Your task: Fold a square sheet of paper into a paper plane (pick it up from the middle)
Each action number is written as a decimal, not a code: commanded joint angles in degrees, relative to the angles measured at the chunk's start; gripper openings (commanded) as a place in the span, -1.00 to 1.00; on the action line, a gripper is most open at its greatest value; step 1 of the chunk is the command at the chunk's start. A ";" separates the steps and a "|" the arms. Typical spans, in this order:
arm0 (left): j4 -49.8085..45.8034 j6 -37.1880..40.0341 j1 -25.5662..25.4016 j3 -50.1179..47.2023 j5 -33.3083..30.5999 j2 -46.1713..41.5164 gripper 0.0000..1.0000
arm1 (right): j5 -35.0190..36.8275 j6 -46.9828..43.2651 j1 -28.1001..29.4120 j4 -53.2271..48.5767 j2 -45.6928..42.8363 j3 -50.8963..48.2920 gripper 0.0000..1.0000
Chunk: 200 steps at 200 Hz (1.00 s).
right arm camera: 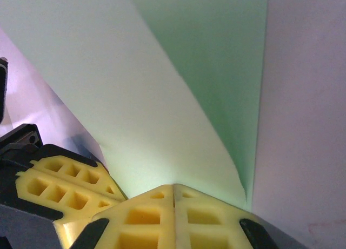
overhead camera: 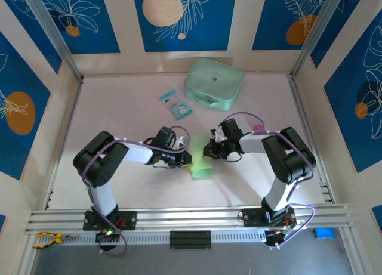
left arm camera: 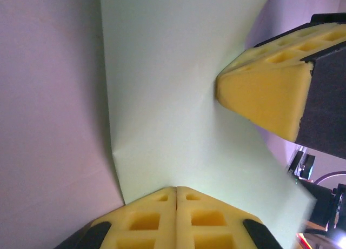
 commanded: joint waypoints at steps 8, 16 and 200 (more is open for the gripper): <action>-7.33 3.20 -0.87 -2.73 -6.63 -1.67 -0.86 | 9.44 0.58 1.11 -6.56 3.29 -3.89 -1.00; -7.68 3.62 -0.93 -2.34 -6.65 -2.43 -0.86 | 9.63 0.87 1.32 -6.25 3.16 -3.94 -1.00; -9.16 1.85 -5.24 -3.44 -6.71 -3.20 -0.81 | 10.58 1.25 2.31 -5.39 2.45 -5.50 -1.00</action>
